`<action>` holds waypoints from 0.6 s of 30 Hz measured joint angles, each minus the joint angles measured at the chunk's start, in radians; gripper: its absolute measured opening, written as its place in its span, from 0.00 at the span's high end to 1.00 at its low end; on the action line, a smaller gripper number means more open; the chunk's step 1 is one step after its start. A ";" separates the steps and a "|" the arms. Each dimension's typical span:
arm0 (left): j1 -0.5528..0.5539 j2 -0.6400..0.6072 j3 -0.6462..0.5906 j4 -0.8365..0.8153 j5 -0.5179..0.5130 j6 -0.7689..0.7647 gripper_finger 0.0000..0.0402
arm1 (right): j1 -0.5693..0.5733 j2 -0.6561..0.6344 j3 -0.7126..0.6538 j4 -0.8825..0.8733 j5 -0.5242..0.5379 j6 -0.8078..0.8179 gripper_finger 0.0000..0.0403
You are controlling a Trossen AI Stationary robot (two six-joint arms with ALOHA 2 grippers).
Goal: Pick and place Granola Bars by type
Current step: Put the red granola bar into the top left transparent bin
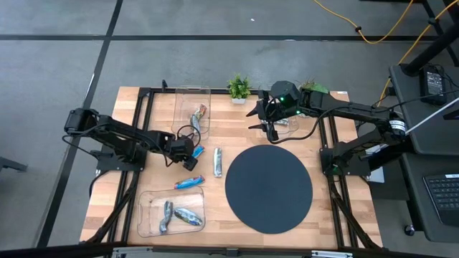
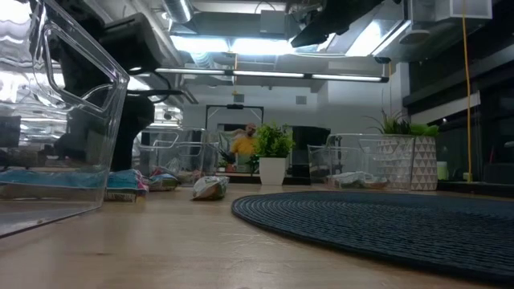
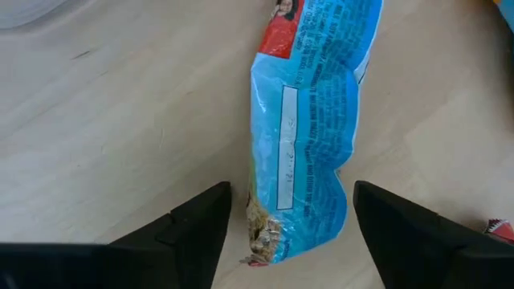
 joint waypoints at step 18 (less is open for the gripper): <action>-0.007 -0.035 0.063 -0.028 0.110 0.038 0.86 | 0.000 0.000 0.000 0.000 0.000 0.000 0.46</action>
